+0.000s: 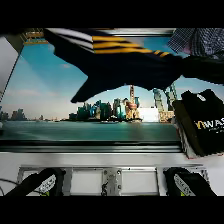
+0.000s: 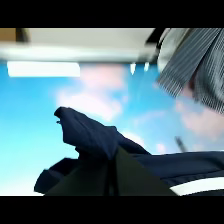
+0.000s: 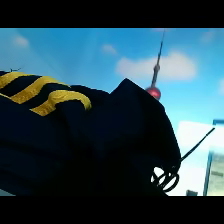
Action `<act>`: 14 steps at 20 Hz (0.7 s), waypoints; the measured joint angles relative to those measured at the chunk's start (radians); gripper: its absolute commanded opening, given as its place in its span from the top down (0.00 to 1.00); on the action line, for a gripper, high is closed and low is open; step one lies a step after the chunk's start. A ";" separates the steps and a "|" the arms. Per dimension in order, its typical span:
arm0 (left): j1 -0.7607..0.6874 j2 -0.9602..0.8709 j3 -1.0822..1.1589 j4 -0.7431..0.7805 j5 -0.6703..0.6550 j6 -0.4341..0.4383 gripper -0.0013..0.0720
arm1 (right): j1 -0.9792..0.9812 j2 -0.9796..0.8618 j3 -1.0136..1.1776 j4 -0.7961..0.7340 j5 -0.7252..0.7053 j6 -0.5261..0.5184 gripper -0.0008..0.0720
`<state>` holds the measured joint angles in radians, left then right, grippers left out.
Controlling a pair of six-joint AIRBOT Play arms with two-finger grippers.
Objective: Fold the clothes and pants, and hang the long-sleeved shirts on hangers.
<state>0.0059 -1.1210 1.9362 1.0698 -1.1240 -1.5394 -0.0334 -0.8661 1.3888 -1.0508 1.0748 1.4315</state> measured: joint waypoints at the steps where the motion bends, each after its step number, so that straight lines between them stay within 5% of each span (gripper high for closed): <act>1: 0.002 0.046 0.023 0.003 0.001 0.000 0.98 | 0.000 0.055 0.007 0.000 0.001 0.001 0.95; 8: 0.005 0.244 0.073 0.008 0.032 0.000 0.98 | 0.000 0.290 0.023 0.000 0.021 0.094 0.95; 14: 0.004 0.132 0.077 0.008 0.031 -0.003 0.98 | 0.000 0.282 0.023 0.000 0.179 0.243 0.95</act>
<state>0.0097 -0.9890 2.0132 1.0782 -1.0931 -1.5429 -0.0334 -0.5838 1.4117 -1.0504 1.2533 1.6741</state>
